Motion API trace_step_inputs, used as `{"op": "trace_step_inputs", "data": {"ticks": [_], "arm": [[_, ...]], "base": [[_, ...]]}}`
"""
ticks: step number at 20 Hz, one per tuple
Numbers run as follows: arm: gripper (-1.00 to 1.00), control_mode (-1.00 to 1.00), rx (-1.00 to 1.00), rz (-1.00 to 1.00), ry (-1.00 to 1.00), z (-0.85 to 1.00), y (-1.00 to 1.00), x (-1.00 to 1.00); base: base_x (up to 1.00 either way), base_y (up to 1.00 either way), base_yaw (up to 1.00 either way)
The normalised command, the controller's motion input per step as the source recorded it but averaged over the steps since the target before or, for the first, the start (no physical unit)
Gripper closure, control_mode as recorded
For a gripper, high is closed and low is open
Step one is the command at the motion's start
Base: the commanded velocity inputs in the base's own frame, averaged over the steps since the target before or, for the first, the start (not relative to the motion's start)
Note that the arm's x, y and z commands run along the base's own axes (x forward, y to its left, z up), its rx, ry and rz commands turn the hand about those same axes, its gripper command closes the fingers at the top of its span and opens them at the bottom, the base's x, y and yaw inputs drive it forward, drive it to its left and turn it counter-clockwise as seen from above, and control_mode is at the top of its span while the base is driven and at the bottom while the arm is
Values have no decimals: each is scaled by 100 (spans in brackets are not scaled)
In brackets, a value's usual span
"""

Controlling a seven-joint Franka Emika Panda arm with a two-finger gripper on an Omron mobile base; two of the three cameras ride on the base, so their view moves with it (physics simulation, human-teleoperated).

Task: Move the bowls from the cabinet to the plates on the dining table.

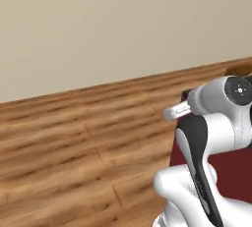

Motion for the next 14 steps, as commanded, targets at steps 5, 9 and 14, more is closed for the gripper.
{"op": "trace_step_inputs", "data": {"ticks": [5, 9, 14], "arm": [[-100, 100, 0, 0, 0, 0, 0, 0], [-100, 100, 0, 0, 0, 0, 0, 0], [-100, 100, 0, 0, 0, 0, 0, 0]], "base": [[100, 0, 2], [97, 0, 7], [100, 5, 27]]}}
